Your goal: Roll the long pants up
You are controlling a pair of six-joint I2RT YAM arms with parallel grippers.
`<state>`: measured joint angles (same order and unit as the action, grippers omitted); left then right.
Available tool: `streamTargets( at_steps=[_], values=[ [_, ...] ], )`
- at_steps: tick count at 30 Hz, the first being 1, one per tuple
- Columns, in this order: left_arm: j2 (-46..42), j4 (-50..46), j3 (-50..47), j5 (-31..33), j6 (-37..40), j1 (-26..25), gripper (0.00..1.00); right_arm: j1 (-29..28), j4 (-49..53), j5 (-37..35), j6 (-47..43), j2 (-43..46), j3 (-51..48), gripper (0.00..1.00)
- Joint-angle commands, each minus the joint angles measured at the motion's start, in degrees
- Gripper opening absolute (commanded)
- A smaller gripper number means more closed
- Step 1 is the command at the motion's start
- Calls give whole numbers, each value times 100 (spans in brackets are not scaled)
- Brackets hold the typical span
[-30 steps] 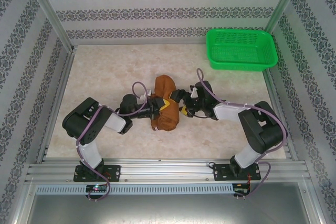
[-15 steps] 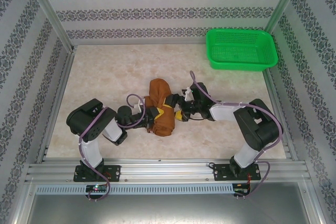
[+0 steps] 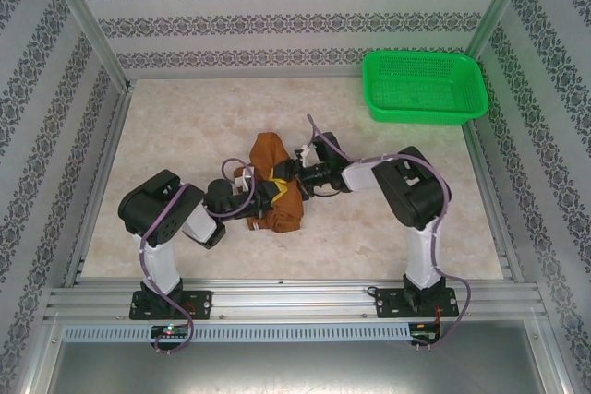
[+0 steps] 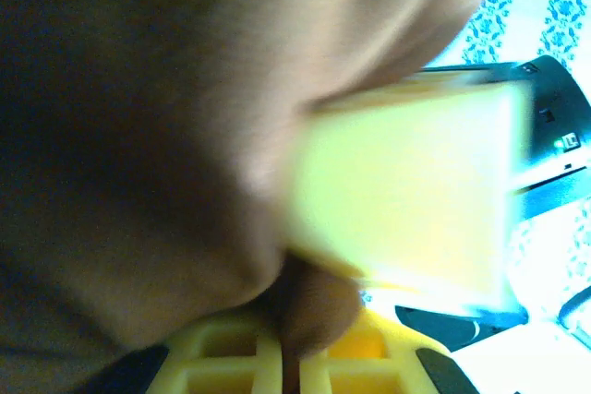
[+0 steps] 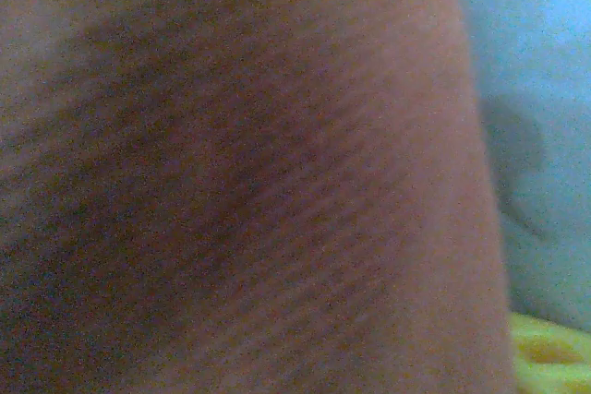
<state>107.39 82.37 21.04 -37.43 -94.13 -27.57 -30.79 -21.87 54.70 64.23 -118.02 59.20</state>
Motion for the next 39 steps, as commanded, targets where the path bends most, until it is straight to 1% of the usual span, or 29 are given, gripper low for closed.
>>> streamTargets(
  at_steps=[1,3,4,6,7,9,10,11,13,14,16,18,20,22,23,24,25,26,30,33,36,37,39],
  values=[
    [136,-63,147,-808,88,-44,0,-407,-473,-292,-194,-571,141,0],
    [191,-63,174,-898,146,32,0,-277,-293,-660,-280,-363,-212,0],
    [212,-71,259,-1052,259,54,0,-157,-88,-905,-415,-97,-492,0],
    [186,-296,546,-1436,569,50,0,98,635,-1368,-756,604,-962,0],
    [67,-697,752,-1627,919,42,0,229,1071,-1578,-981,1025,-1179,0],
    [-430,-2528,1194,-1766,2144,-26,0,402,1983,-1975,-1350,1910,-1454,0],
    [-807,-3905,1485,-1659,3110,-95,2,446,2428,-2173,-1495,2379,-1567,0],
    [-1193,-5510,1886,-1337,4159,-200,6,480,2845,-2349,-1591,2743,-1612,0],
    [-1685,-7823,2699,-356,5789,-440,15,529,3678,-2709,-1741,3498,-1669,0],
    [-1830,-8575,3067,176,6319,-545,20,537,4079,-2924,-1779,3876,-1690,0],
    [-1946,-9298,3532,923,6826,-609,30,509,4801,-3347,-1817,4485,-1684,0],
    [-1985,-9568,3769,1378,7022,-612,32,446,5374,-3733,-1787,4883,-1642,0],
    [-2037,-9615,3840,1511,7123,-616,33,368,5794,-4013,-1727,5016,-1615,0],
    [-2090,-9667,3854,1719,7146,-616,32,244,5985,-4322,-1706,5000,-1629,0],
    [-2094,-9700,3867,1796,7146,-609,31,187,6136,-4547,-1693,4923,-1607,0],
    [-2083,-9760,3897,1846,7150,-609,26,128,6241,-4705,-1701,4849,-1552,0],
    [-2107,-9700,3883,1820,7119,-612,24,58,6302,-4942,-1722,4771,-1512,0],
    [-2128,-9551,3820,1739,7073,-609,25,-14,6398,-5225,-1724,4715,-1448,0],
    [-1982,-9455,3892,1547,6956,-613,24,-47,6896,-5687,-1906,3908,-977,0],
    [-1863,-9274,3905,1337,6869,-609,23,-164,6807,-5827,-1949,3203,-801,0],
    [-1773,-9395,3988,1371,6766,-618,21,-499,7147,-6238,-1926,2381,-309,0],
    [-1826,-9440,3959,1480,6708,-626,21,-630,7254,-6393,-1872,2127,-164,0],
    [-2051,-9318,3731,1517,6627,-704,21,-838,7256,-6467,-1762,1810,13,0]
  ],
)
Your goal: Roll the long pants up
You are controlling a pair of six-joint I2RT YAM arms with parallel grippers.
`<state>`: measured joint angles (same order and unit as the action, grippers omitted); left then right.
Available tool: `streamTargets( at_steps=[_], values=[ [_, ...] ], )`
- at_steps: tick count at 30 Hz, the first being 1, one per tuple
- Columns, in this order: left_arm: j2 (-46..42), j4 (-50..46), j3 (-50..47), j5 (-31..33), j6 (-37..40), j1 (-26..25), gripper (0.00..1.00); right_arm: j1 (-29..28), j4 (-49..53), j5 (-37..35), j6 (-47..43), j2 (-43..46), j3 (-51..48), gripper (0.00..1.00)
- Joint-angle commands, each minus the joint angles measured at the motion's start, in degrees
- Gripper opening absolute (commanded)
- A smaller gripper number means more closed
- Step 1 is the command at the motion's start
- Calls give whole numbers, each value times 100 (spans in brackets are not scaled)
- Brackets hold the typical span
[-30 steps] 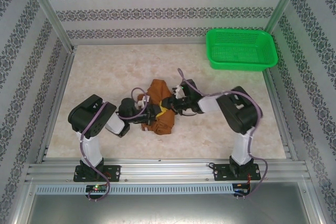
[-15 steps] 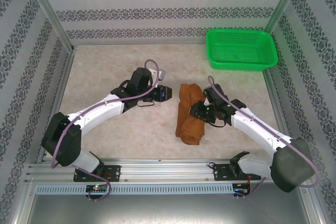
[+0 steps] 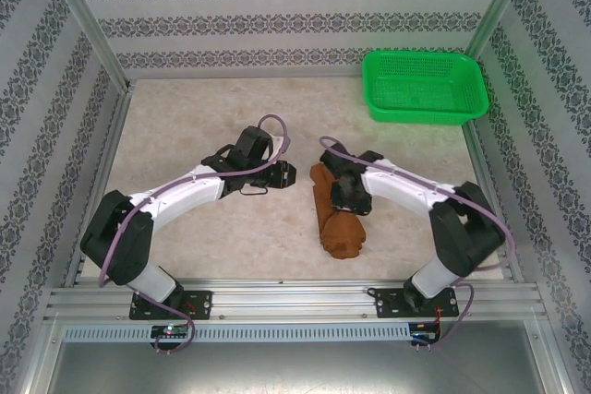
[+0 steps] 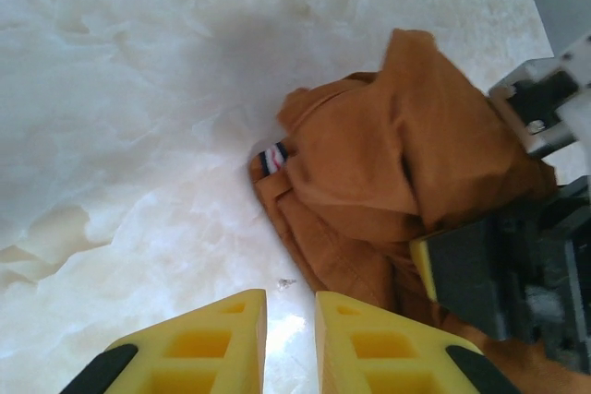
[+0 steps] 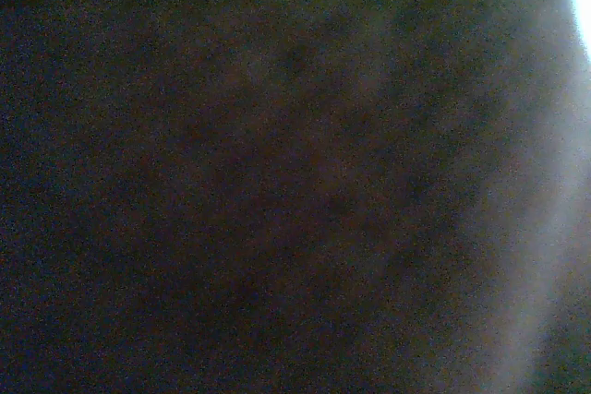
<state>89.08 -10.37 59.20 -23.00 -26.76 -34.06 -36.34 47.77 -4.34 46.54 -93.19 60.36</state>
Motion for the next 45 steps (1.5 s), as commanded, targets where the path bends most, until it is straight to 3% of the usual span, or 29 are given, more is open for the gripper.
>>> streamTargets(
  at_steps=[1,3,6,8,12,18,21,26,32,40,45],
  values=[
    [-365,0,-211,145,-82,-157,21,-344,230,-498,45,-795,-76,0],
    [-737,26,-473,526,169,-601,21,-461,78,-297,129,-1045,-44,0],
    [-1352,-29,-901,1896,658,-1649,25,-556,-155,2,229,-1269,-75,0],
    [-1544,40,-1204,2115,537,-1855,26,-615,-274,48,288,-1302,-136,0],
    [-1518,123,-1540,2198,83,-1876,26,-667,-358,38,292,-1454,-145,0],
    [-1402,-122,-1194,2568,171,-1877,26,-665,-325,-37,121,-1798,-22,0],
    [-1329,-218,-1017,2775,220,-1876,18,-743,-223,-285,100,-1940,108,0],
    [-1333,-461,-824,3134,338,-1868,19,-287,194,-993,-181,-911,199,0],
    [-1105,-501,-679,3301,481,-1851,20,80,1353,-1856,-928,-490,1595,0],
    [-737,-501,-459,3274,487,-1731,19,430,1822,-2459,-1725,-1217,3480,0],
    [-613,-483,-435,3139,486,-1494,18,834,2059,-3013,-2366,-1937,5148,0]
  ],
)
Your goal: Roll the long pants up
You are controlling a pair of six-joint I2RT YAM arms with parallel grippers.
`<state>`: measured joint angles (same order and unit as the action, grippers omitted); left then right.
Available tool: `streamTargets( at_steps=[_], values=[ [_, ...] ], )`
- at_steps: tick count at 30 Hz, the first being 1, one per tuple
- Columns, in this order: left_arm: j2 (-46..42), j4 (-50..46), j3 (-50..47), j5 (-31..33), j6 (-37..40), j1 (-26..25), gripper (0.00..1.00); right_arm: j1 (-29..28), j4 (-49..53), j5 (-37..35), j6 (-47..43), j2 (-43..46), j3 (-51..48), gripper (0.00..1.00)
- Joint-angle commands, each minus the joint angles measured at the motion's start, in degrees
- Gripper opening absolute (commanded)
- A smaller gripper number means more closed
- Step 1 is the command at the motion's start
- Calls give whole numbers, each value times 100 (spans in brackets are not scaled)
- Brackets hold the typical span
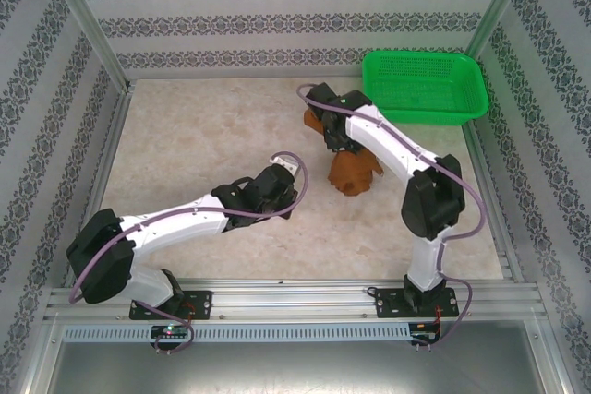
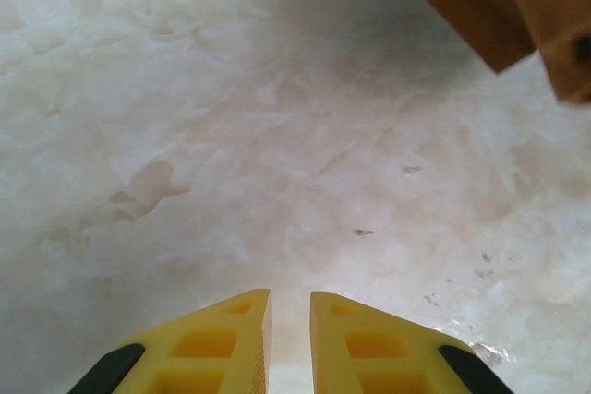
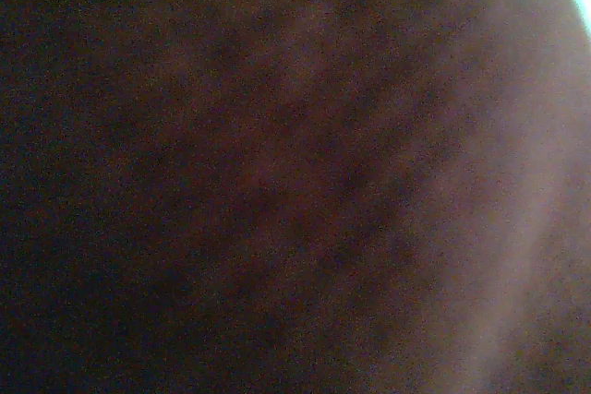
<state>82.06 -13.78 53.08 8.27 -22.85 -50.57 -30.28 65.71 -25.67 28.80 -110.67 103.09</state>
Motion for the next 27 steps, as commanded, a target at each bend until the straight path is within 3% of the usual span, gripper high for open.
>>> streamTargets(
  at_steps=[1,5,10,13,20,27],
  values=[
    [112,-147,182,-14,83,197,18,332,275,-950,-734,-305,1251,0],
    [324,-125,242,-172,86,356,18,899,52,-1137,-1356,-892,2893,0],
    [818,-273,585,-345,105,469,13,1774,17,-496,-1324,-1809,5030,0],
    [1073,-274,792,-476,124,525,9,2223,-499,26,-1101,-2008,5119,0],
    [1369,-351,1060,-547,66,660,7,3001,-2234,1090,-711,-2008,4136,0],
    [1488,-418,1006,-451,-74,784,4,3595,-2738,2097,156,-2785,4805,0]
  ],
)
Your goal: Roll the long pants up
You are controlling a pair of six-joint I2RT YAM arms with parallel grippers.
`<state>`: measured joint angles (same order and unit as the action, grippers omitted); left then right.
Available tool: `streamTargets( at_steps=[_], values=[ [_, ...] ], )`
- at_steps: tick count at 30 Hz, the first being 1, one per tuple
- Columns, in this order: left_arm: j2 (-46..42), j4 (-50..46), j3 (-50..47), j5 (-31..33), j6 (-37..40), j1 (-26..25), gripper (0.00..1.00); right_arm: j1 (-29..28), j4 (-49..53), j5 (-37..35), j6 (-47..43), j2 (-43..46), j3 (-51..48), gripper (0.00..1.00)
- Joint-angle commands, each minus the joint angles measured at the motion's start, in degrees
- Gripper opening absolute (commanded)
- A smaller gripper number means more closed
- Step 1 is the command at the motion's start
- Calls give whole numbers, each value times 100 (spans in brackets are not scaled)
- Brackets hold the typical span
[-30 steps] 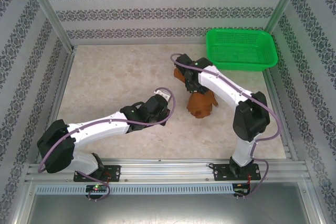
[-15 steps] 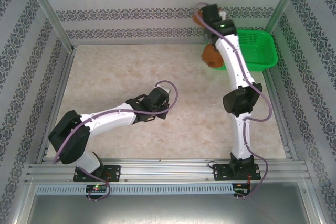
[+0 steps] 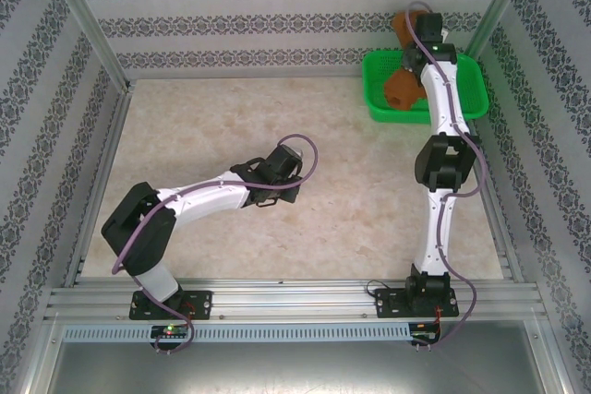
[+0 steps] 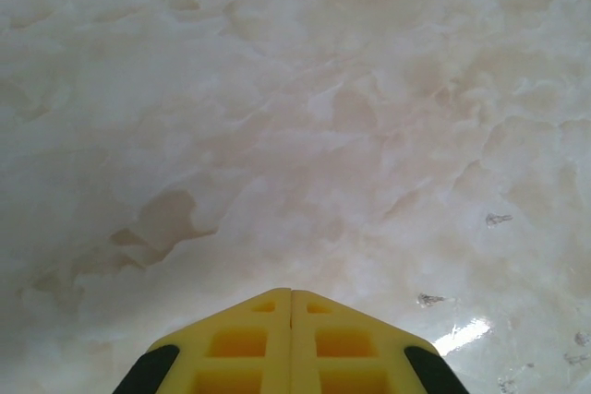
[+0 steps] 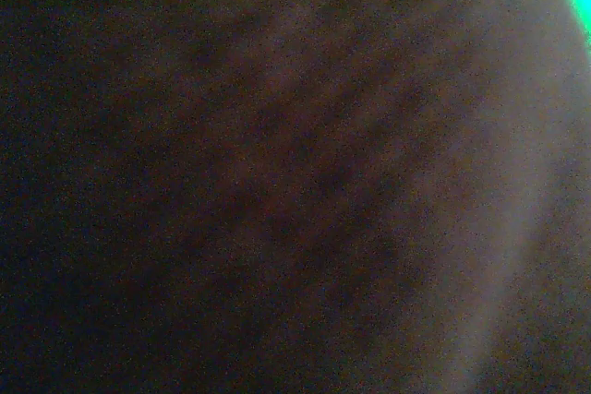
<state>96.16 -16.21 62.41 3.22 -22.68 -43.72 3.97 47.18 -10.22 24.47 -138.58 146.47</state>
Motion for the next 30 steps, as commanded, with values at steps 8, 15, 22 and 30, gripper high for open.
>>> streamTargets(
  at_steps=[8,15,22,30],
  values=[
    [150,-204,28,146,-194,153,3,266,-1184,17,1501,-169,342,0],
    [128,-207,-21,152,-194,213,3,51,-580,-2079,2643,478,-866,0],
    [96,-229,-59,177,-162,250,2,97,-703,-1736,3842,508,-1667,0],
    [114,-210,-134,15,-204,355,4,57,-1225,-1439,3752,528,-2162,97]
  ],
)
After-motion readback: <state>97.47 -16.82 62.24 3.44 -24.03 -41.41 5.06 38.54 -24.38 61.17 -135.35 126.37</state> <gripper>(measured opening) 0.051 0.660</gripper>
